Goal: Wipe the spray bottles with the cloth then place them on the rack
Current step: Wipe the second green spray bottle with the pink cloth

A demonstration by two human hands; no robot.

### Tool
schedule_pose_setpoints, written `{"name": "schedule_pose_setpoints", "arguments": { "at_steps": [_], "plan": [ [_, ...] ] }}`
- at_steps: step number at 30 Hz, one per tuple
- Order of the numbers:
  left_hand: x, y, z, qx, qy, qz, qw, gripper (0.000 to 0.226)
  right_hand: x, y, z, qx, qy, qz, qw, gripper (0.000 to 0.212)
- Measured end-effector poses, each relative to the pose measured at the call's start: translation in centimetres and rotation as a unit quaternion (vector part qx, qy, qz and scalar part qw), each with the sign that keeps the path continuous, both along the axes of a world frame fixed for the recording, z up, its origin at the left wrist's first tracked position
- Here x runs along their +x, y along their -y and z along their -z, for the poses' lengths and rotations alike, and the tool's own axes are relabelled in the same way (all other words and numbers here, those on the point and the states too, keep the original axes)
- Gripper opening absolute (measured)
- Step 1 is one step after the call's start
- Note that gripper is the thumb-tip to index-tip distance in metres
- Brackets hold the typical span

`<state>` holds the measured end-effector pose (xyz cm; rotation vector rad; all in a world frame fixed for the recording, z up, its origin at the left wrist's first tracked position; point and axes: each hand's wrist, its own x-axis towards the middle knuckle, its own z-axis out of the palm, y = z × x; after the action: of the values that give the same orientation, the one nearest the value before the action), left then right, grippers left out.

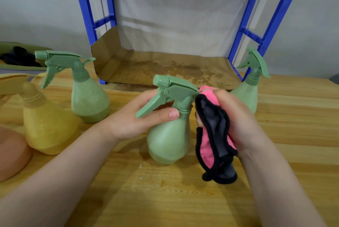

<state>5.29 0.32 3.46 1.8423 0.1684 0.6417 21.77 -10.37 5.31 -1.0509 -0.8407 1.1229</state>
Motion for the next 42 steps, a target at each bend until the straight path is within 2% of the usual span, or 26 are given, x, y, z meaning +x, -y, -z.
{"name": "schedule_pose_setpoints", "arguments": {
  "at_steps": [6, 7, 9, 11, 13, 16, 18, 22, 28, 31, 33, 36, 37, 40, 42],
  "plan": [
    [0.7, -0.2, 0.4, -0.028, 0.026, -0.043, 0.998, 0.035, -0.5, 0.0, 0.0, 0.051, 0.161, 0.122, 0.978, 0.035],
    [0.9, -0.2, 0.4, -0.021, 0.039, -0.063, 0.997, 0.036, -0.5, -0.1, 0.2, 0.076, 0.176, 0.159, 0.968, 0.035],
    [1.3, -0.4, 0.8, 0.056, 0.058, -0.12, 0.99, 0.027, -0.3, -0.2, 0.5, 0.151, 0.26, 0.217, 0.929, 0.036],
    [1.5, -0.5, 1.0, 0.162, 0.063, -0.196, 0.965, 0.022, -0.1, -0.2, 0.8, 0.226, 0.32, 0.22, 0.893, 0.027],
    [1.5, -0.7, 1.2, 0.241, 0.046, -0.277, 0.929, 0.023, -0.2, 0.1, 0.8, 0.287, 0.328, 0.195, 0.879, 0.018],
    [1.4, -1.2, 1.4, 0.307, 0.021, -0.361, 0.881, 0.03, -0.4, 0.3, 0.9, 0.373, 0.34, 0.173, 0.846, 0.025],
    [1.4, -1.4, 1.5, 0.347, 0.007, -0.388, 0.854, 0.032, -0.5, 0.1, 1.0, 0.392, 0.346, 0.171, 0.835, 0.028],
    [1.5, -1.3, 1.7, 0.393, -0.024, -0.403, 0.827, 0.032, -0.7, -0.4, 1.9, 0.353, 0.416, 0.191, 0.816, 0.034],
    [1.7, -0.4, 1.6, 0.467, -0.027, -0.393, 0.792, 0.028, -0.8, -1.1, 2.8, 0.143, 0.463, 0.249, 0.839, 0.049],
    [1.8, -0.1, 1.6, 0.513, -0.013, -0.394, 0.762, 0.023, -0.6, -1.2, 2.7, 0.051, 0.508, 0.207, 0.835, 0.035],
    [1.8, -0.2, 1.5, 0.525, -0.005, -0.392, 0.755, 0.021, -0.8, -1.1, 2.8, 0.067, 0.528, 0.214, 0.819, 0.032],
    [1.7, -0.3, 1.3, 0.52, 0.009, -0.384, 0.763, 0.021, -1.4, -1.0, 3.1, 0.104, 0.579, 0.273, 0.761, 0.043],
    [1.7, -0.3, 1.3, 0.516, 0.013, -0.381, 0.767, 0.022, -1.5, -1.0, 3.3, 0.113, 0.584, 0.284, 0.752, 0.045],
    [1.6, -0.2, 1.2, 0.502, 0.01, -0.365, 0.784, 0.026, -1.6, -0.9, 3.3, 0.125, 0.565, 0.29, 0.763, 0.051],
    [1.7, -0.1, 1.1, 0.48, -0.01, -0.337, 0.81, 0.032, -1.3, -0.7, 3.2, 0.135, 0.553, 0.294, 0.768, 0.051]
  ]
}}
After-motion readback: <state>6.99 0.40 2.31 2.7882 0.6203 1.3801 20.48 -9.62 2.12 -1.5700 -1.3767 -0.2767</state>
